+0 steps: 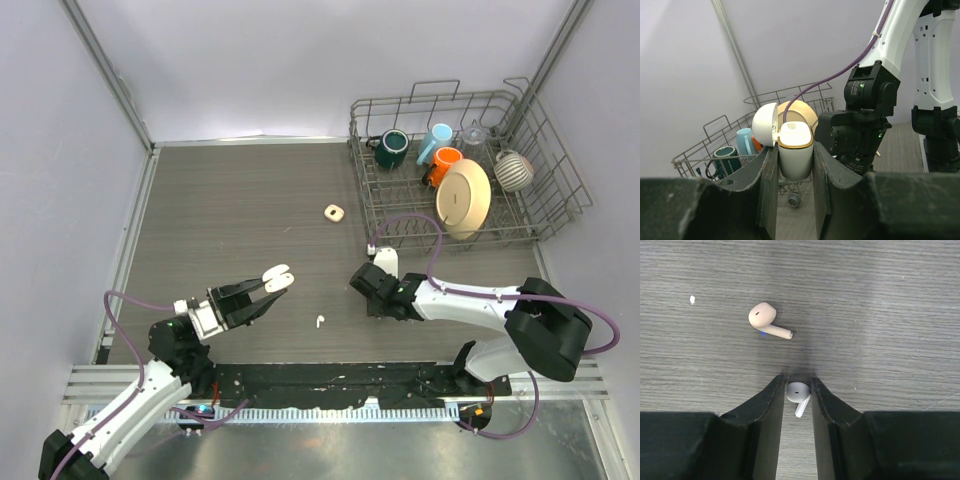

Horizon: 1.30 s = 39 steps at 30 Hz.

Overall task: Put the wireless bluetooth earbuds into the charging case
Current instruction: Pick up the earbud from the center of the board.

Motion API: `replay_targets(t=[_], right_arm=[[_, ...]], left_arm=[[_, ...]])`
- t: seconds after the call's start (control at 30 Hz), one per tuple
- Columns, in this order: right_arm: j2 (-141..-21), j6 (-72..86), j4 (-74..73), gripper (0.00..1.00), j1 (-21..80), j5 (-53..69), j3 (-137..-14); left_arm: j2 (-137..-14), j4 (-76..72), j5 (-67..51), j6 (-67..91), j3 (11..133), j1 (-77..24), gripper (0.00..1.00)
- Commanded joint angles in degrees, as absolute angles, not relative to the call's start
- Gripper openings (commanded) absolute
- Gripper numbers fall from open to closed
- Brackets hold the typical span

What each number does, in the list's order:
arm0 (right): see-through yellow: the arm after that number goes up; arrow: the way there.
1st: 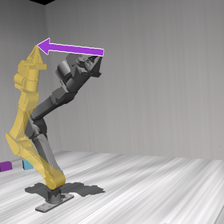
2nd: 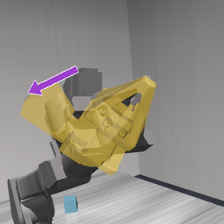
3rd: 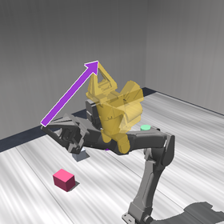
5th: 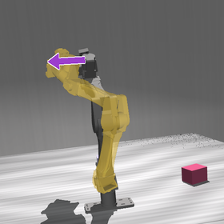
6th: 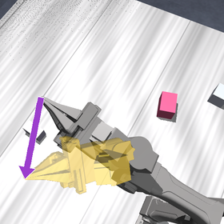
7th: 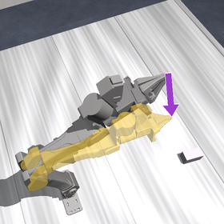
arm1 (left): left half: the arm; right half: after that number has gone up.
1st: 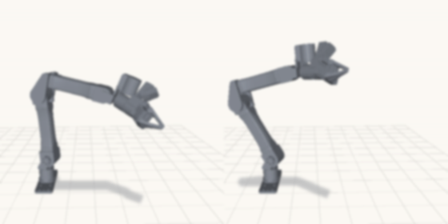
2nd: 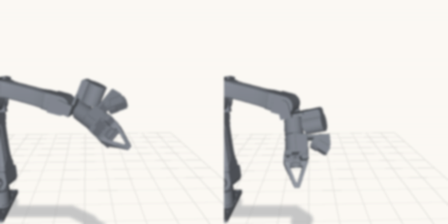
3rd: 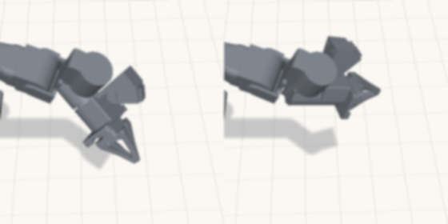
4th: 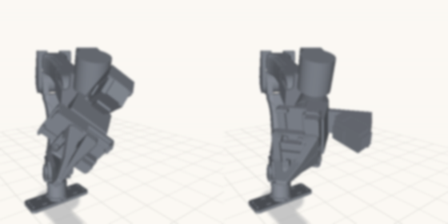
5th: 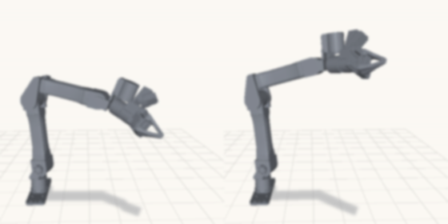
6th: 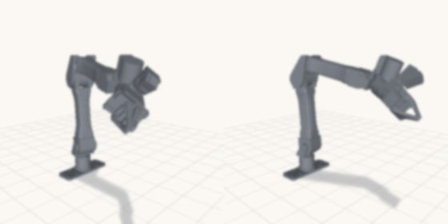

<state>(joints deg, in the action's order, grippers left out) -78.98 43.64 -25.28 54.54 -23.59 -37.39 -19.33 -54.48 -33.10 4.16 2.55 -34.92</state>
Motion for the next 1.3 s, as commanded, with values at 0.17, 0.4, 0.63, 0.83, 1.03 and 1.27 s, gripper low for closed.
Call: replay_targets(t=[0.17, 0.4, 0.63, 0.83, 1.03, 1.27], right_arm=[[-77.9, 43.1, -25.5, 0.26, 54.5, -25.0, -37.4], [-76.9, 42.3, -25.6, 0.16, 54.5, -25.0, -37.5], [-73.3, 40.0, -24.6, 0.01, 54.5, -24.9, -38.3], [-62.4, 36.7, -22.1, 0.01, 55.5, -29.0, -39.5], [-53.8, 29.5, -15.2, 0.01, 61.4, -40.9, -43.1], [-53.9, 14.3, 2.3, 0.01, 69.3, -47.9, -47.5]], left_arm=[[-18.7, -55.5, -32.9, 3.7, 1.5, -35.2, 0.0], [-19.1, -55.5, -33.0, 3.6, 1.6, -35.2, 0.0], [-19.3, -55.5, -32.9, 3.3, 1.8, -35.2, 0.0], [-20.3, -55.8, -30.8, 2.9, 1.8, -35.2, 0.0], [-22.6, -58.0, -30.1, 2.9, 1.8, -35.2, 0.0], [-25.3, -59.9, -31.4, 3.4, 2.5, -35.2, 0.0]])
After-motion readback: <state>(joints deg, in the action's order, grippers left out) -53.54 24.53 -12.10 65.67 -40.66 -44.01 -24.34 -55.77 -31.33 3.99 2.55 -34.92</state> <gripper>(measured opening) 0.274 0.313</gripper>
